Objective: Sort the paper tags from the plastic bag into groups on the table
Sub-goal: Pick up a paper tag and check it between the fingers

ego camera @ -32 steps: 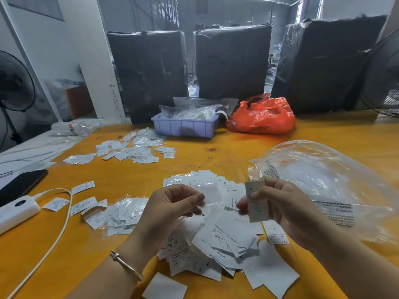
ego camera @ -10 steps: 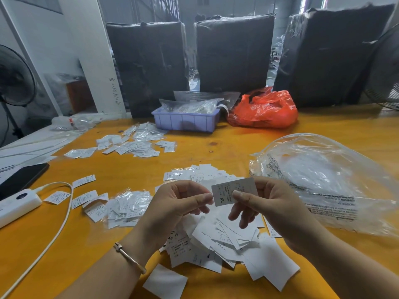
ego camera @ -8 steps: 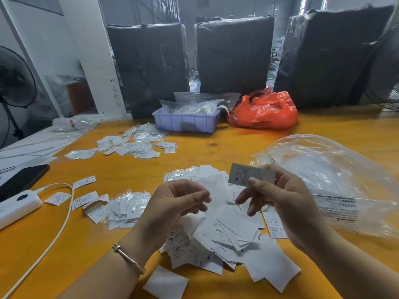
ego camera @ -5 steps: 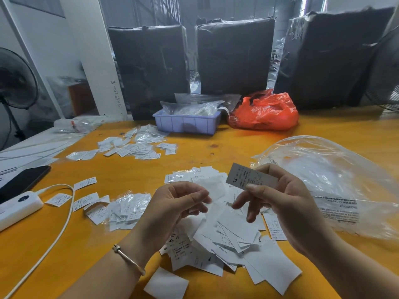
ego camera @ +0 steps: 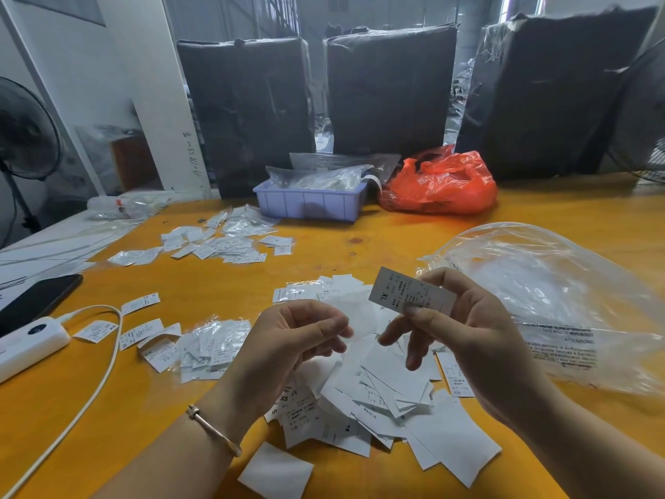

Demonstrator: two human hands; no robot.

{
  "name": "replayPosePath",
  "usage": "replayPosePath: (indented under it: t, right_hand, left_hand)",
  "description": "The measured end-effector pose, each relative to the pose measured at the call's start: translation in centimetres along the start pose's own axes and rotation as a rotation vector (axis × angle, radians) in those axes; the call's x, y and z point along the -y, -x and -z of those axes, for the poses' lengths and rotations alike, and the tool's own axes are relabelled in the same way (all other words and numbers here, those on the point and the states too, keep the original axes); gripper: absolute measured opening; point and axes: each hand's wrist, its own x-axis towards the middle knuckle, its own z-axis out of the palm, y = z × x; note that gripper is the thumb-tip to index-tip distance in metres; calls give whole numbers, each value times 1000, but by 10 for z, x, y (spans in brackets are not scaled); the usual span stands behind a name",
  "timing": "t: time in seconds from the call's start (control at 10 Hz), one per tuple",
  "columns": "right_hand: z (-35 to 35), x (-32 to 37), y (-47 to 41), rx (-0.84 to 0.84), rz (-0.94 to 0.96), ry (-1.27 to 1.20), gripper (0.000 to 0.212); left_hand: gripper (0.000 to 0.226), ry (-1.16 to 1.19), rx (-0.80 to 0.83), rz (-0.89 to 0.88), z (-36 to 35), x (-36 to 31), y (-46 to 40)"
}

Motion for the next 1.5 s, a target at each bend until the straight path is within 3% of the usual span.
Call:
replayPosePath:
  t: [0.6,1.1,1.2,1.3,1.4,1.5]
  right_hand:
    - [-2,-4,0,-2,-28,55,12]
    - [-2,-5,1,185,-197,84,11]
    - [-4,-4,2,78,-129,36,34]
    - [2,-2,0,-210,-5,47,52]
    - [2,-2,0,-196,-9,188,31]
    - [-10,-2,2,30,-53,244,20]
  left_hand:
    - [23,-24,16,-4,0,2,-1]
    - [13,-68,27,-1,1,3,-2]
    - [12,-50,17,-33,2,5,-3]
    - [19,19,-11,-51,4,4,-3]
    - [19,32,-6,-67,4,4,-3]
    - [10,16,16,-84,1,4,-3]
